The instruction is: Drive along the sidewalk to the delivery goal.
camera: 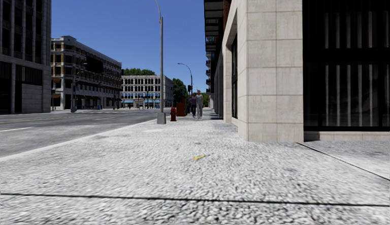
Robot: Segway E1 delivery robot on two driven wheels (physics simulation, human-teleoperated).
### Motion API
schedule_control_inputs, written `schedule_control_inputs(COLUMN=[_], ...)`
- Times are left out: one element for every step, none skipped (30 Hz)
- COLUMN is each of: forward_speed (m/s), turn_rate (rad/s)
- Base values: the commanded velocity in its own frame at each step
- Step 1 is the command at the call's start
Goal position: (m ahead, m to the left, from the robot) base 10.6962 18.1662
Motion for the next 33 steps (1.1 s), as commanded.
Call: schedule_control_inputs(forward_speed=[1.2, 1.2, 1.2, 1.2, 1.2, 1.2, 1.2, 1.2, 1.2, 1.2, 1.2, 1.25, 2.0, 2.0, 2.0, 2.0, 2.0, 2.0, 2.0, 2.0, 2.0, 2.0, 2.0, 2.0, 2.0, 2.0, 2.0, 2.0, 2.0, 2.0, 2.0, 2.0, 2.0], turn_rate=[0.0, 0.0, 0.0, 0.0, 0.0, 0.0, 0.0, 0.0, 0.0, 0.0, 0.0, 0.0, -0.04, -0.25, -0.36, -0.36, -0.38, -0.38, -0.38, -0.38, -0.39, -0.39, -0.39, -0.39, -0.39, -0.39, -0.39, -0.39, -0.39, -0.37, -0.25, -0.13, -0.09])
